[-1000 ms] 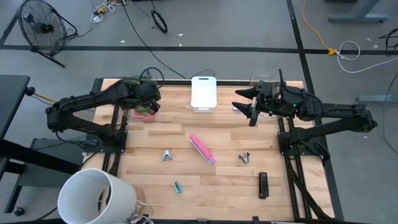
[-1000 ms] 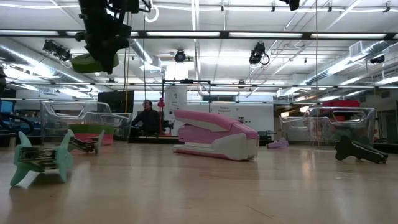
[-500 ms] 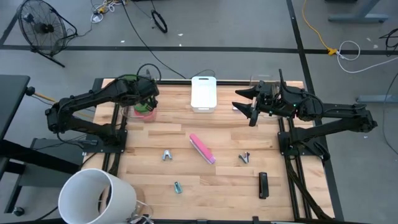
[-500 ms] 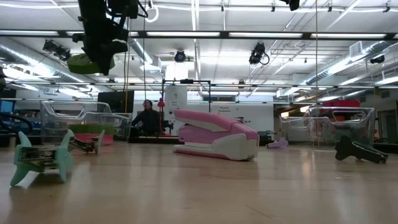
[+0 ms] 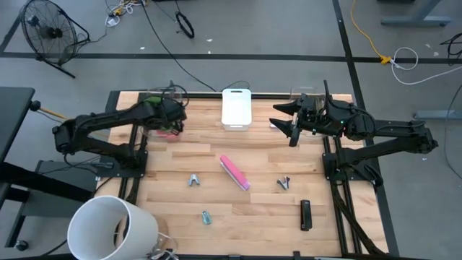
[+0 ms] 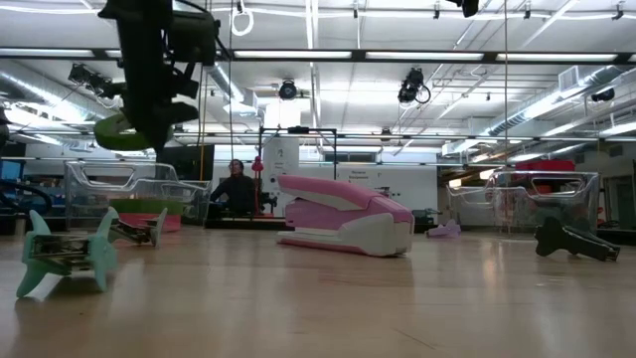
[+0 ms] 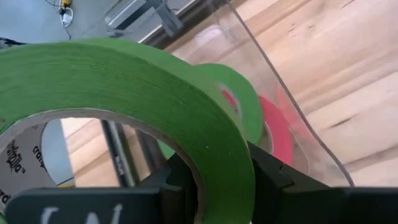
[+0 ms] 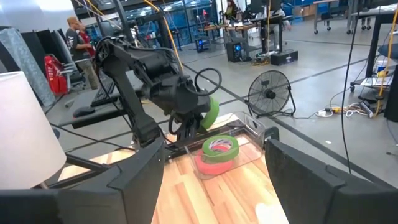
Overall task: Pick and place Stapler, Stapler remover, tape
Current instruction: Put the green tape into the left transparent bin, then put the pink stapler into the right transparent bin
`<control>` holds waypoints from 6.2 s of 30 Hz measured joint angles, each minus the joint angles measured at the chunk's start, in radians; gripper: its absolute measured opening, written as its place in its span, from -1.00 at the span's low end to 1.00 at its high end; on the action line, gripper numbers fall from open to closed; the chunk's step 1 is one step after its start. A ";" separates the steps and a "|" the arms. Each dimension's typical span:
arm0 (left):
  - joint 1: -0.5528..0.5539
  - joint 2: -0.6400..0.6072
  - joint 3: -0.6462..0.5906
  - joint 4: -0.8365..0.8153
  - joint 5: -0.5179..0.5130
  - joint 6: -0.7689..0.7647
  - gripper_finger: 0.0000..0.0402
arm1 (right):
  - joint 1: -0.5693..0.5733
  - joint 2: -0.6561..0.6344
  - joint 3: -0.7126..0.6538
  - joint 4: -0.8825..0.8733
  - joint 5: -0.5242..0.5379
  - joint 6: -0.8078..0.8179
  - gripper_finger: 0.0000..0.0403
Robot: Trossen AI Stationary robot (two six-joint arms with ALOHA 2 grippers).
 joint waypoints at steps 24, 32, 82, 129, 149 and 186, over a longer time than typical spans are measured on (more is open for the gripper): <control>0.008 0.000 -0.128 0.230 0.012 0.042 -0.21 | 0.000 0.000 0.000 -0.015 -0.003 0.005 0.37; 0.008 0.000 -0.128 0.231 0.004 0.043 0.33 | 0.000 0.000 0.000 -0.015 -0.003 0.007 0.37; -0.477 0.056 0.260 0.566 0.407 0.480 0.48 | 0.000 0.000 0.000 -0.119 -0.063 -0.031 0.37; -0.497 0.489 0.260 0.711 0.638 0.976 0.48 | 0.002 -0.003 0.000 -0.245 -0.192 -0.009 0.37; -0.458 0.521 0.374 0.498 0.550 1.141 0.44 | 0.002 -0.002 0.000 -0.276 -0.192 0.038 0.37; -0.391 0.664 0.419 0.412 0.675 1.317 0.43 | 0.002 -0.002 0.000 -0.283 -0.192 0.057 0.37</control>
